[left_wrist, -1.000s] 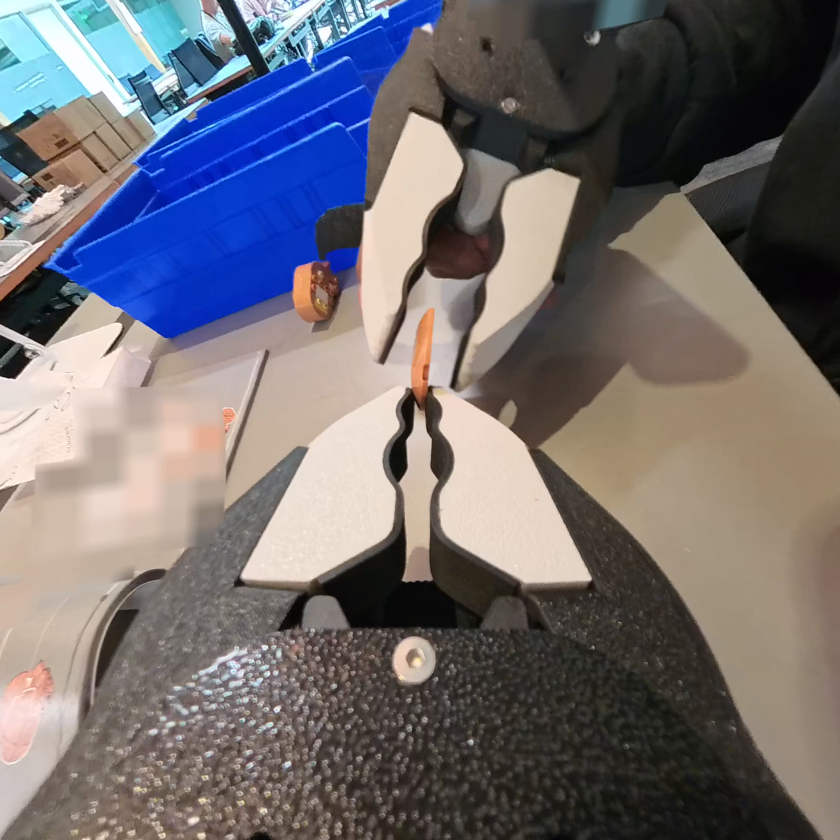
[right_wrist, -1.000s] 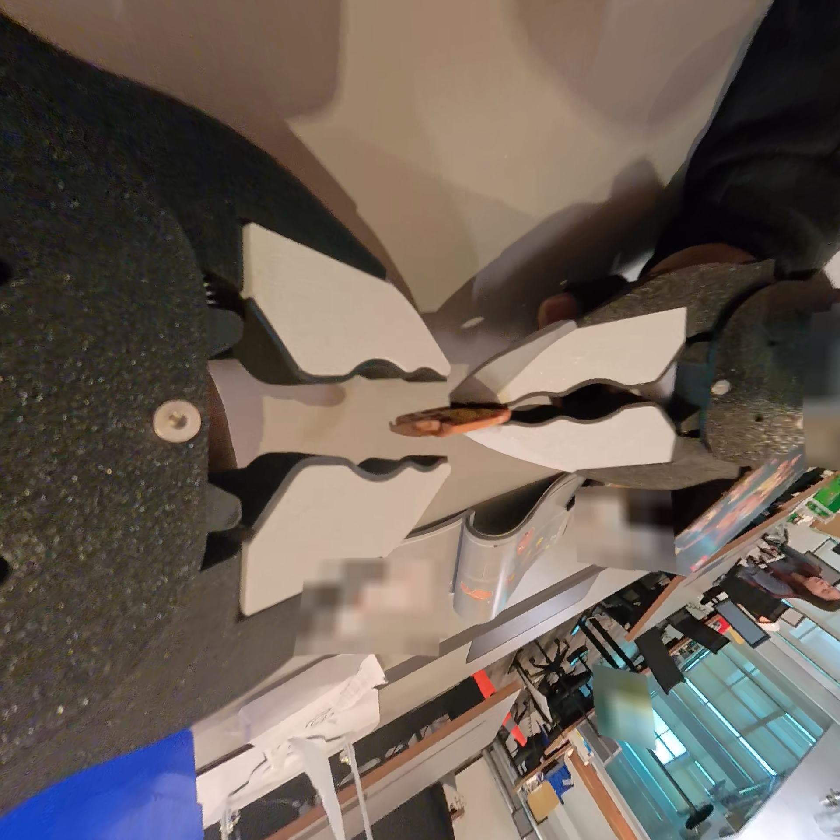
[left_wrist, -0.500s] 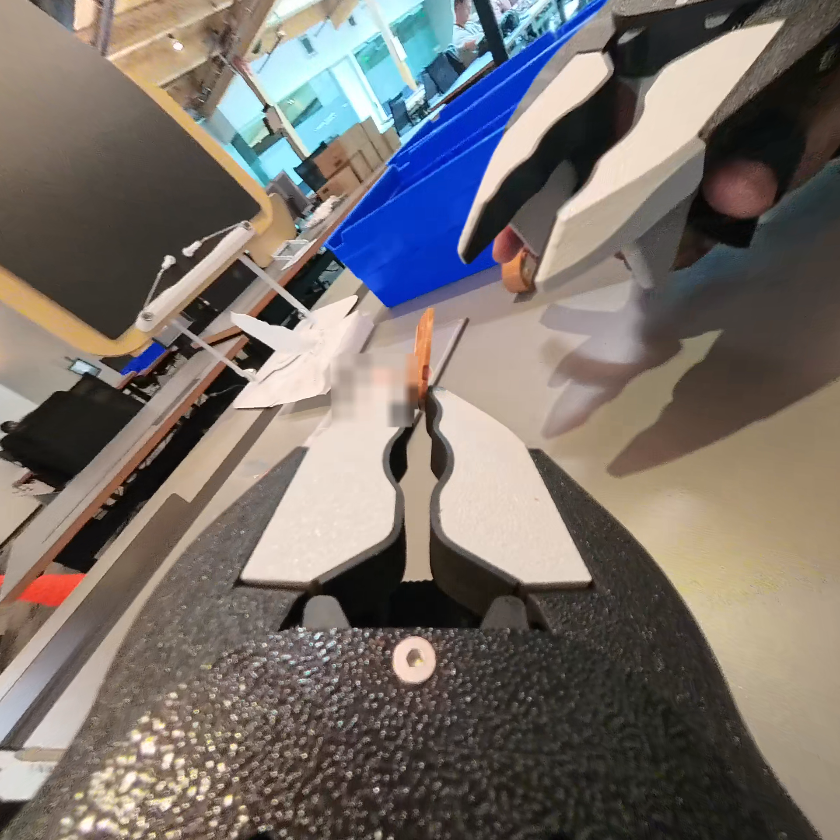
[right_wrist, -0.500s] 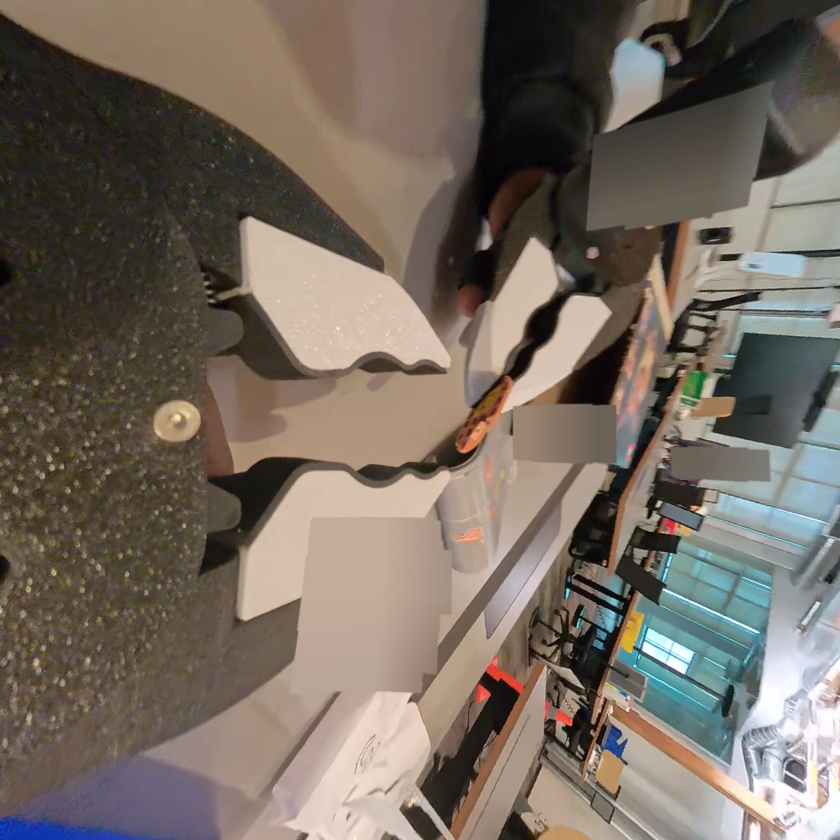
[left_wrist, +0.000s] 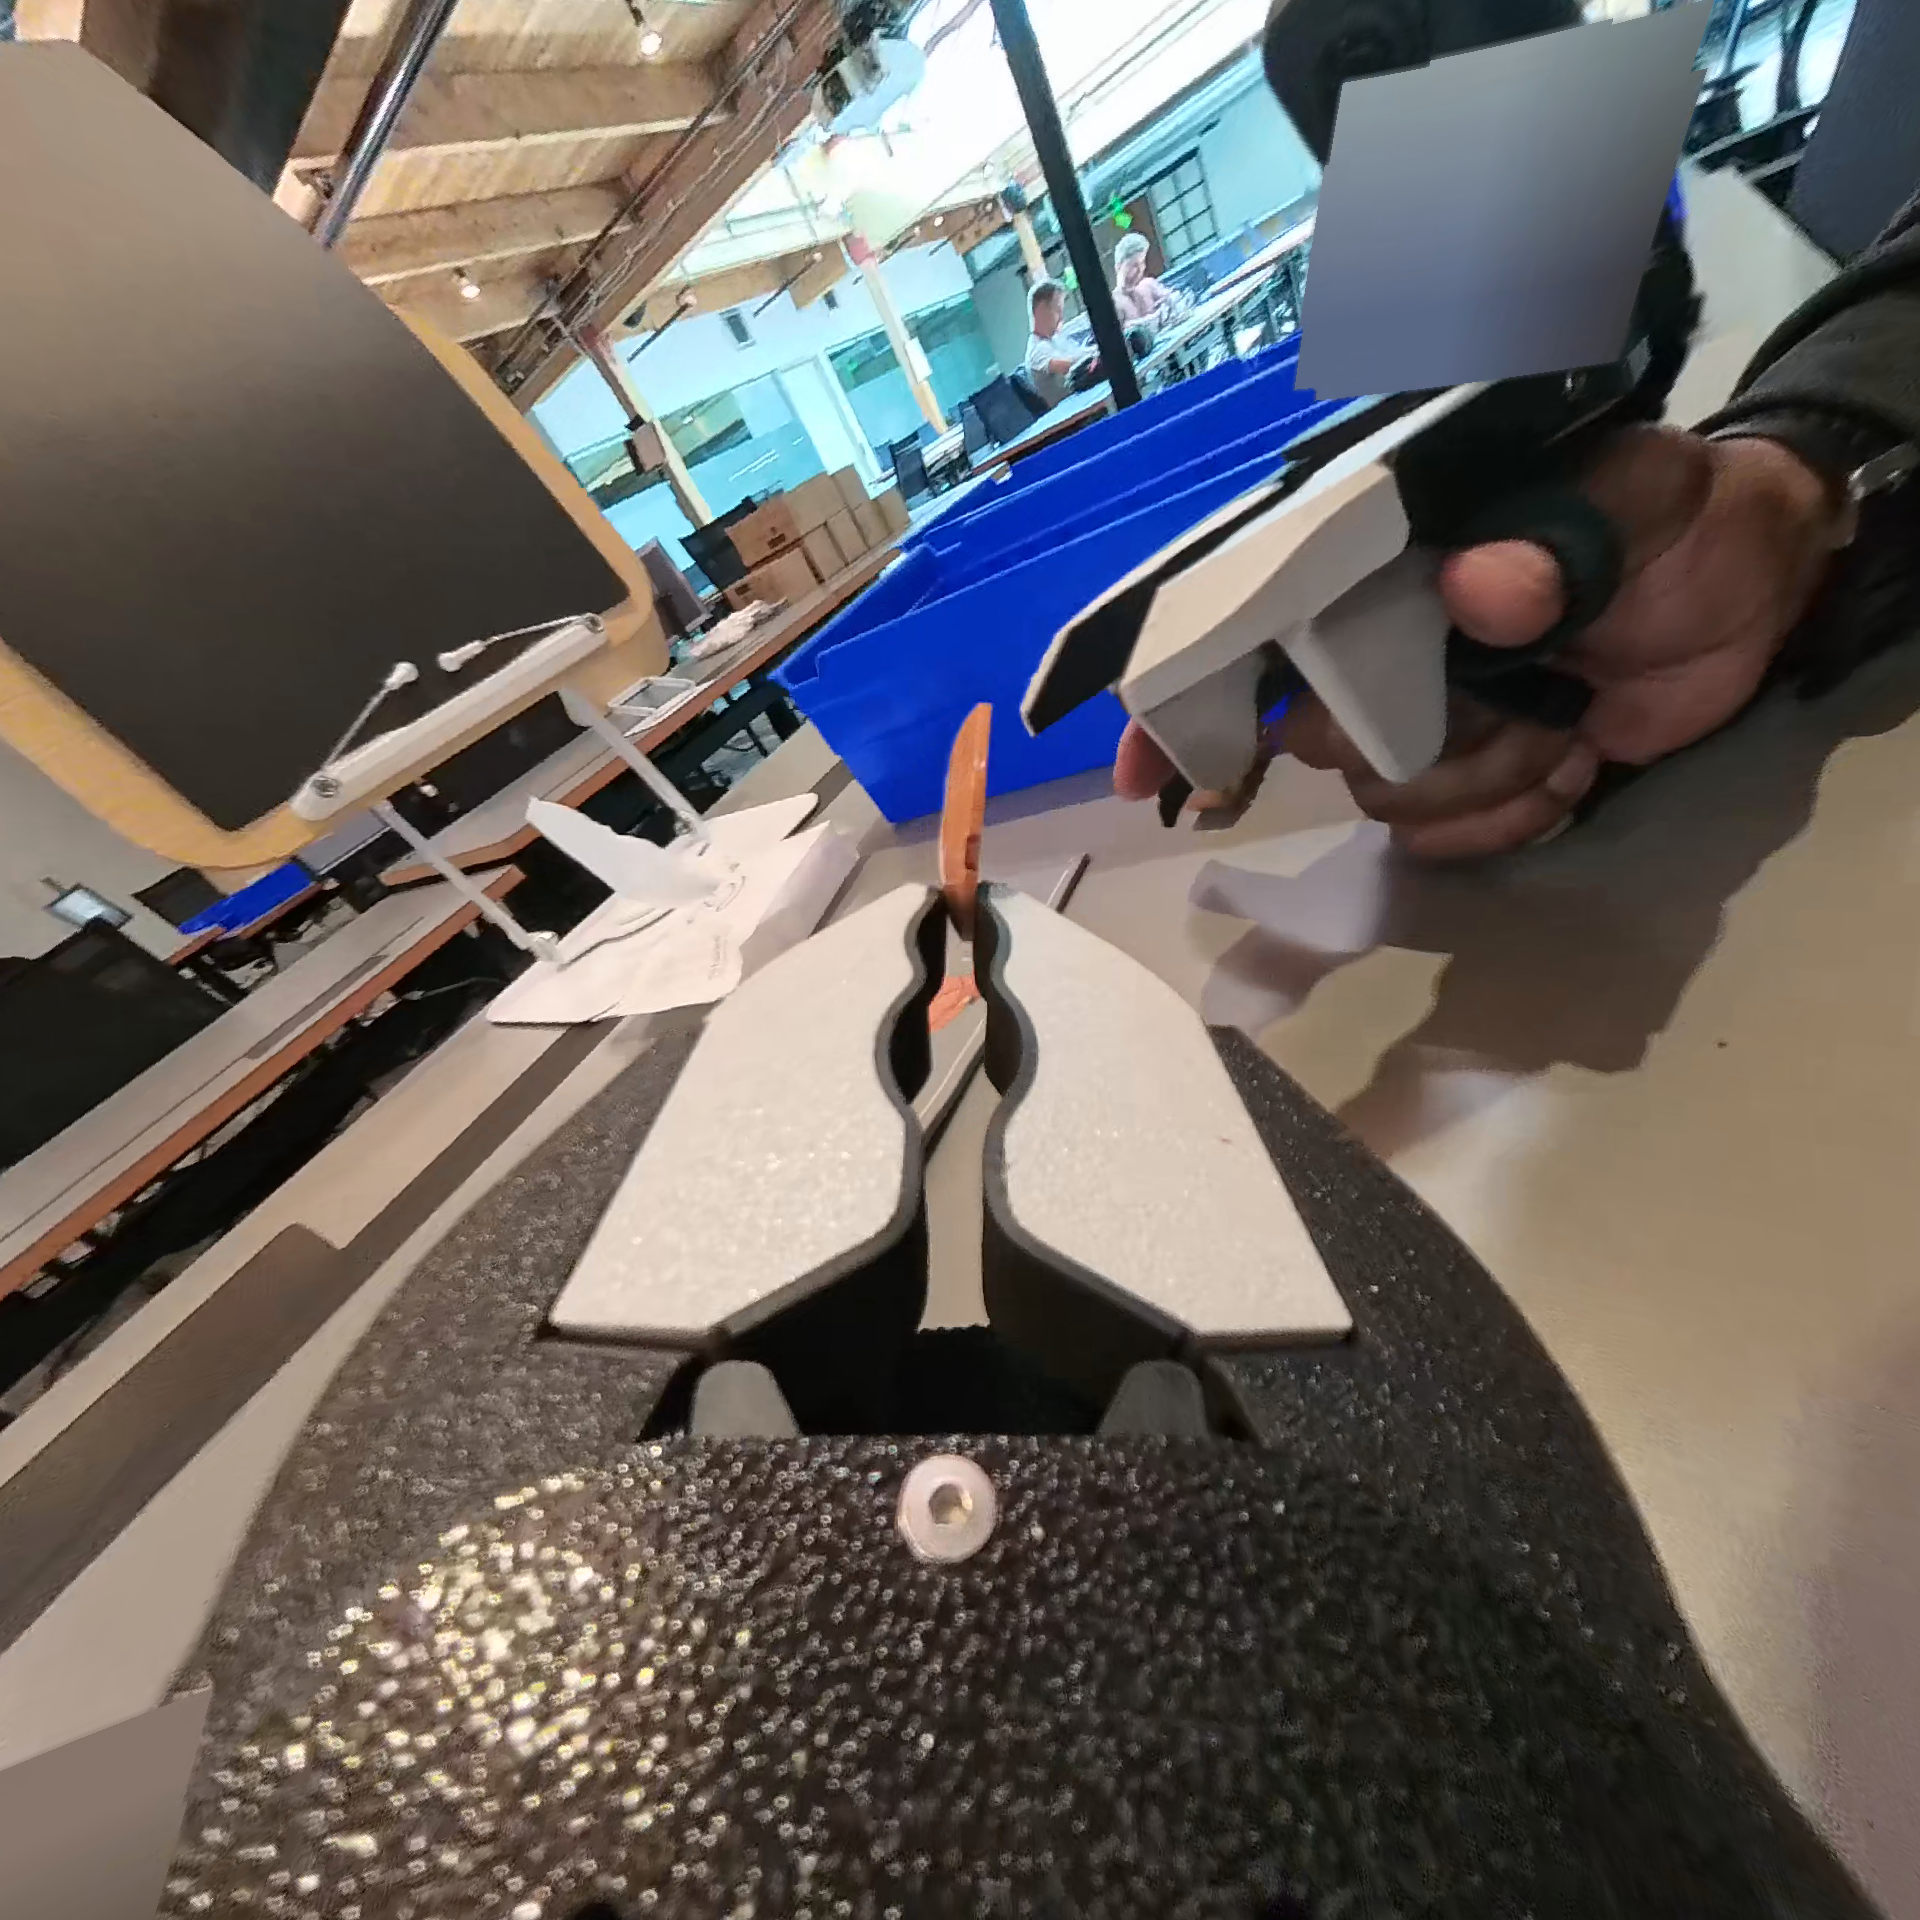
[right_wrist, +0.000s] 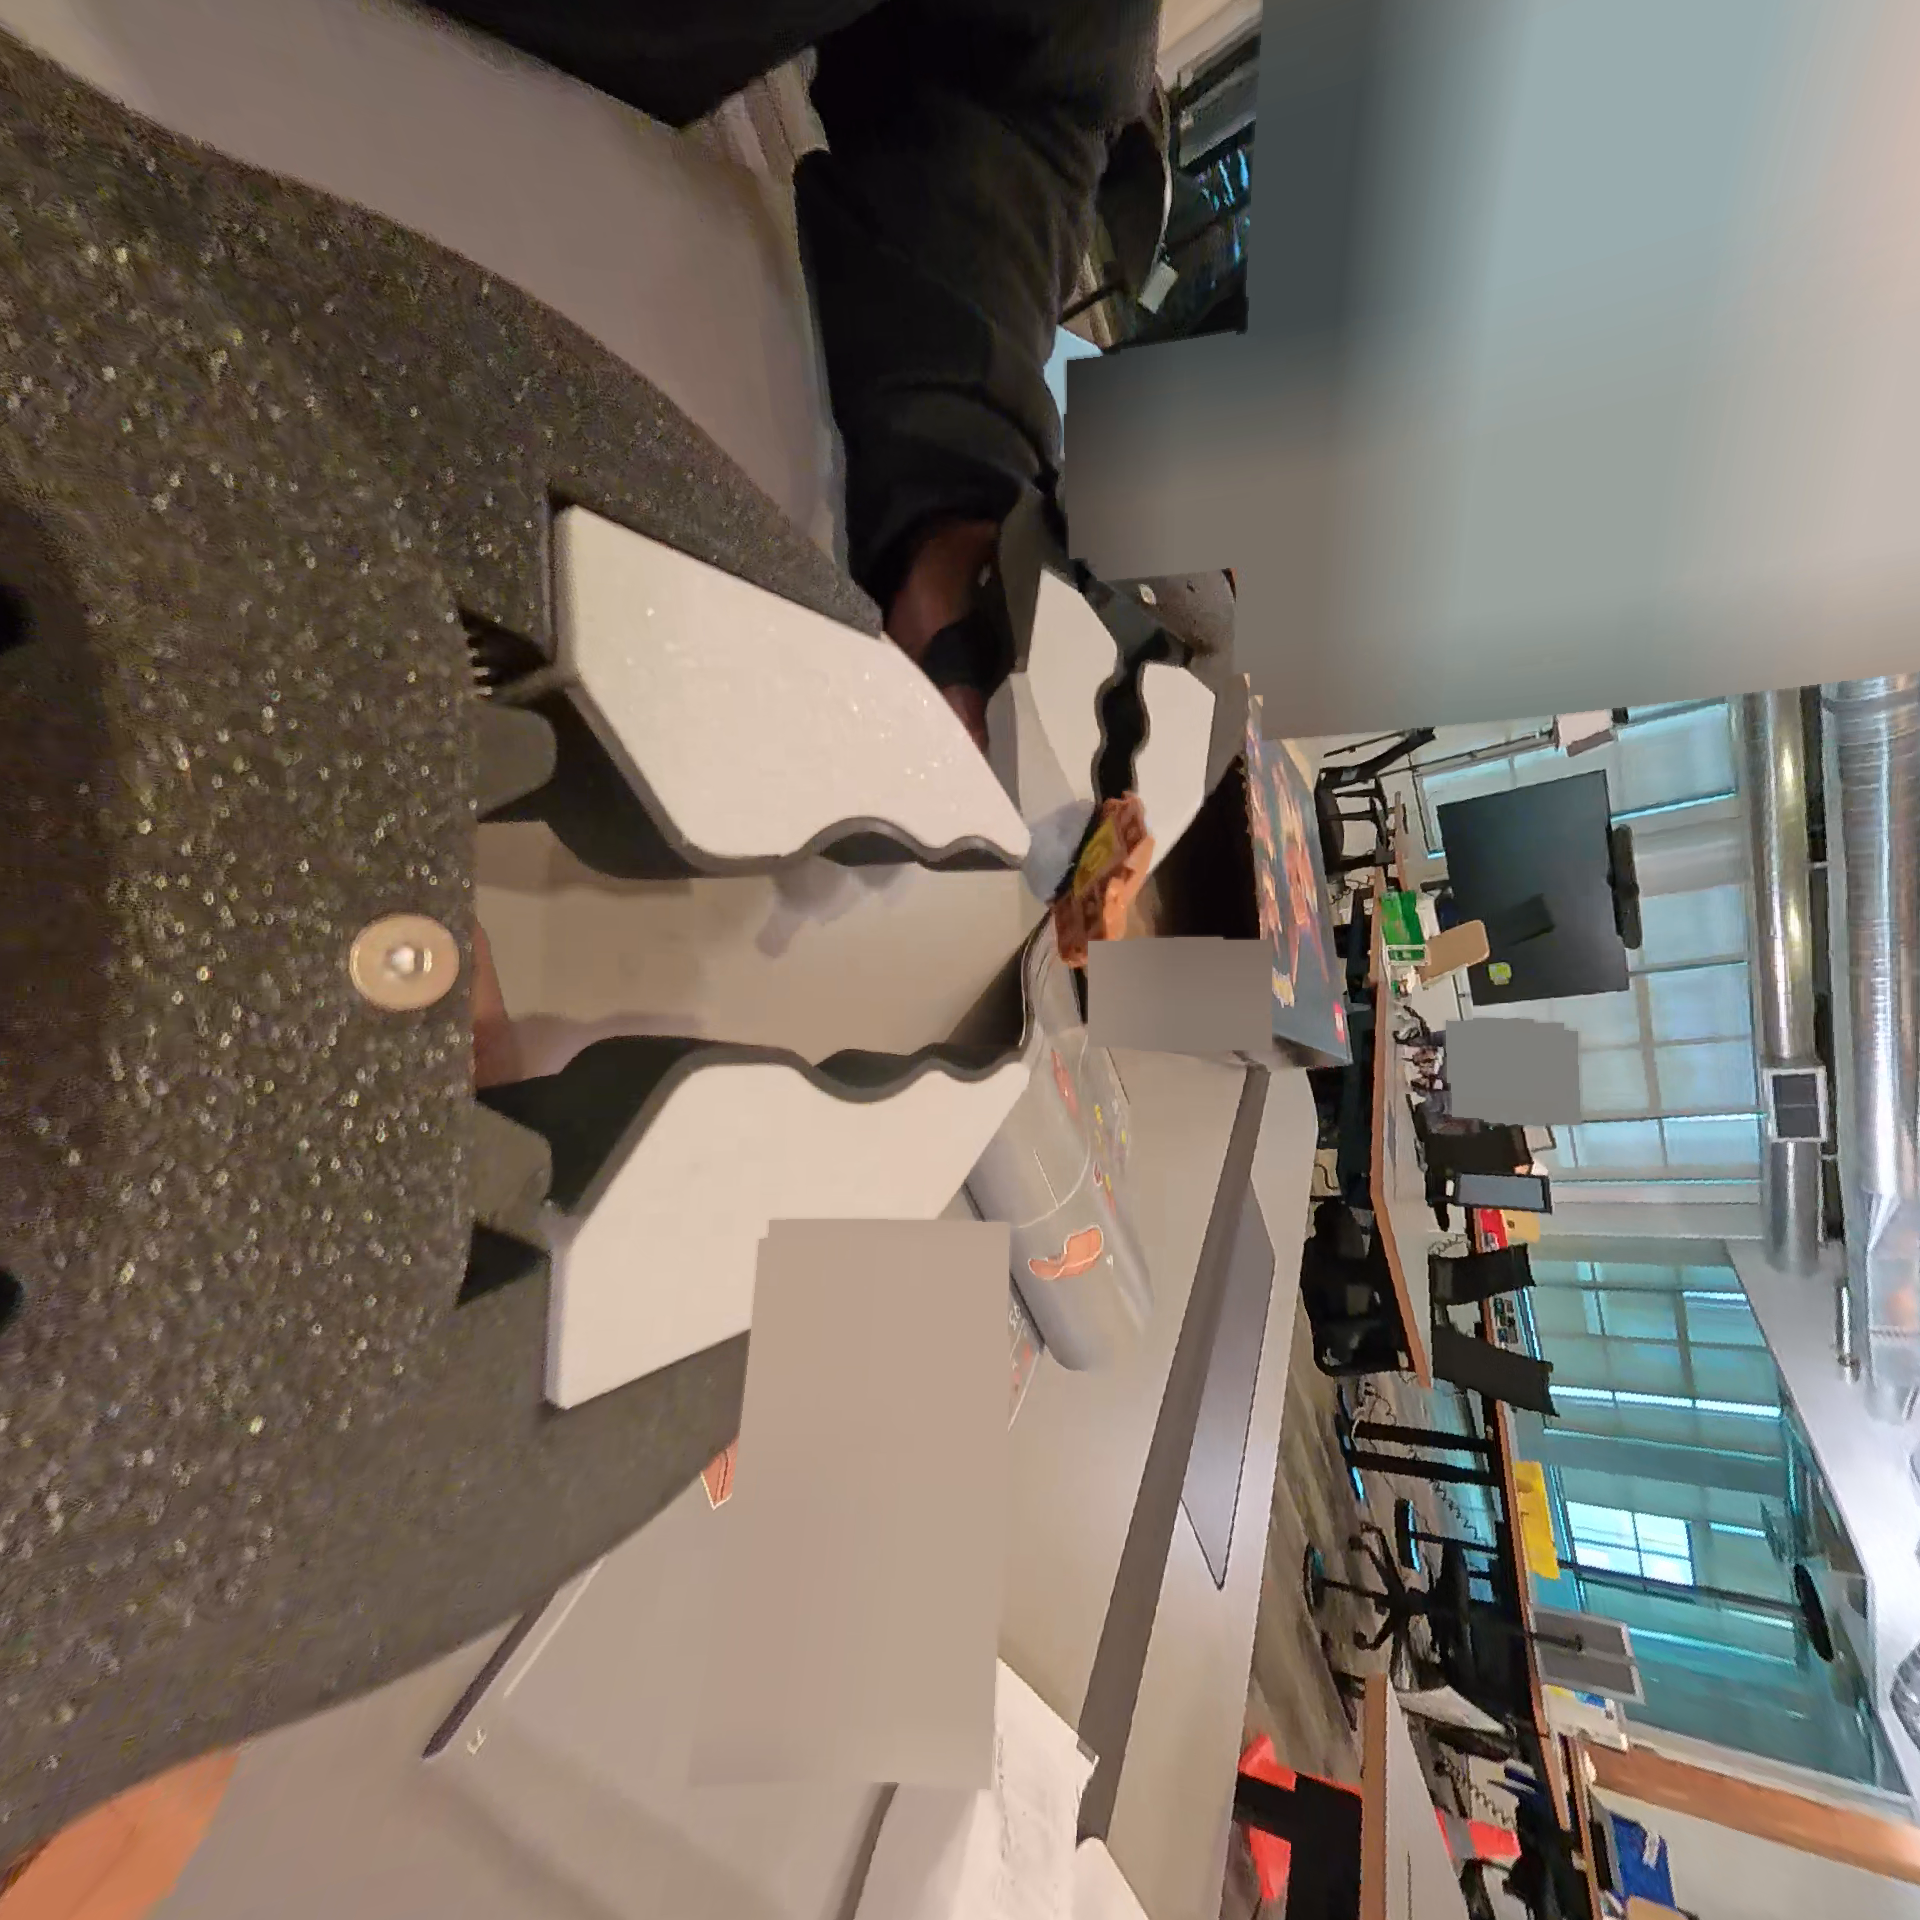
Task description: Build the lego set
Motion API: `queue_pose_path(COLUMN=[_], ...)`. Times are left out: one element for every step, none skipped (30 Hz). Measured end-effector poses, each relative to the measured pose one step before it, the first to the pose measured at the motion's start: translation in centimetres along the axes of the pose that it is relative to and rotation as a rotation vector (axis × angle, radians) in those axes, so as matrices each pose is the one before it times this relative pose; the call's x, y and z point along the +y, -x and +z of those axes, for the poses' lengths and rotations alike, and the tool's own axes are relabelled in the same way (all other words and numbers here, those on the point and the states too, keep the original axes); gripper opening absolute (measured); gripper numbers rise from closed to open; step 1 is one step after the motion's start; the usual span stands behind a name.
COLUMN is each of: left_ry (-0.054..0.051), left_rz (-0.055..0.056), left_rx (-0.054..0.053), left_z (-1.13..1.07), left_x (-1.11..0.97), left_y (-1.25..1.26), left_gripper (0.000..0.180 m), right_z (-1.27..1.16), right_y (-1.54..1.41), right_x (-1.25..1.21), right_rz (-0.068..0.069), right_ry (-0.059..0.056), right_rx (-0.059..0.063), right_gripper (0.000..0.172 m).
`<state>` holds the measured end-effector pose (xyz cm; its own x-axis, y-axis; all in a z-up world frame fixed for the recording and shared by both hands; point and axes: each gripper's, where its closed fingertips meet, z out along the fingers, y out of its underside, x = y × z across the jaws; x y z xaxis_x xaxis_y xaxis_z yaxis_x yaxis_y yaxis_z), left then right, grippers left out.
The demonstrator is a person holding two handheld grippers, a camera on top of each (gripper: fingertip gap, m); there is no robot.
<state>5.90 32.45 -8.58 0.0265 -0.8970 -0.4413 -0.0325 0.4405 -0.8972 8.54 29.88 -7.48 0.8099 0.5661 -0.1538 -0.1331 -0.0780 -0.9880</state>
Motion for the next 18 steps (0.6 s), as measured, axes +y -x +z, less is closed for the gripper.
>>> queue_pose_path(left_ry=[-0.0102,-0.0153,-0.0157,-0.0137,-0.0091,-0.0049,-0.0005,0.0028,0.0028,0.0032,0.0052,0.0095,0.0159,0.027,0.0364,0.0394,0.0358,0.0299], left_rz=[-0.0164,-0.0216,-0.0291,-0.029,-0.0238,-0.0162,-0.0087,-0.0033,-0.0001,0.0023,0.0054,0.0117,0.0234,0.0397,0.0547,0.0649,0.0713,0.0692], left_rx=[0.0085,0.0068,0.005,0.001,-0.0004,-0.0026,-0.0045,-0.002,0.0001,-0.0027,-0.0021,-0.0024,-0.0072,-0.0061,-0.004,-0.0039,-0.0121,-0.0163], left_z=[-0.101,-0.187,-0.225,-0.231,-0.204,-0.154,-0.095,-0.059,-0.03,-0.023,-0.018,-0.041,-0.05,-0.046,-0.049,-0.103,-0.151,-0.181], left_x=[-0.122,-0.198,-0.229,-0.196,-0.13,-0.073,-0.014,0.034,0.033,0.042,0.062,0.134,0.237,0.408,0.516,0.547,0.459,0.365], left_y=[0.043,0.088,0.128,0.179,0.17,0.154,0.145,0.066,-0.011,0.02,0.016,0.017,0.08,0.083,0.084,0.09,0.186,0.24], left_gripper=[0.004,0.004,0.004,0.004,0.004,0.004,0.004,0.004,0.004,0.004,0.004,0.004,0.004,0.004,0.004,0.004,0.004,0.004], right_z=[-0.057,-0.079,-0.061,-0.055,-0.019,-0.007,-0.017,-0.025,-0.055,-0.062,-0.067,-0.055,-0.047,-0.035,-0.005,-0.015,-0.022,-0.019], right_y=[0.245,0.162,0.129,0.105,0.028,-0.02,-0.033,-0.015,-0.006,-0.007,-0.001,0.005,0.006,0.037,0.033,0.023,0.01,0.018], right_x=[-0.002,-0.055,-0.074,-0.04,-0.023,-0.019,-0.011,-0.012,-0.027,-0.027,-0.02,-0.006,-0.034,-0.017,0.021,0.0,-0.027,-0.02], right_rz=[-0.0102,-0.0115,-0.0099,-0.0065,-0.0017,0.0024,0.0048,0.0054,0.0051,0.0041,0.0038,0.0028,0.0001,-0.0007,-0.0007,-0.0007,-0.0005,-0.0004], right_ry=[-0.0008,-0.0048,-0.0065,-0.0039,-0.0019,-0.0011,-0.0008,-0.0014,-0.0026,-0.0019,-0.0015,-0.0007,-0.0024,-0.0013,0.0015,-0.0001,-0.0019,-0.0016], right_rx=[-0.0097,-0.003,-0.0018,-0.0033,-0.0013,0.0,-0.0012,-0.0036,-0.0033,-0.0025,-0.0021,-0.0013,-0.0006,-0.0026,-0.0023,-0.0012,-0.0009,-0.0008], right_gripper=[0.031,0.031,0.03,0.029,0.028,0.028,0.028,0.028,0.028,0.028,0.028,0.028,0.028,0.028,0.028,0.028,0.028,0.028])
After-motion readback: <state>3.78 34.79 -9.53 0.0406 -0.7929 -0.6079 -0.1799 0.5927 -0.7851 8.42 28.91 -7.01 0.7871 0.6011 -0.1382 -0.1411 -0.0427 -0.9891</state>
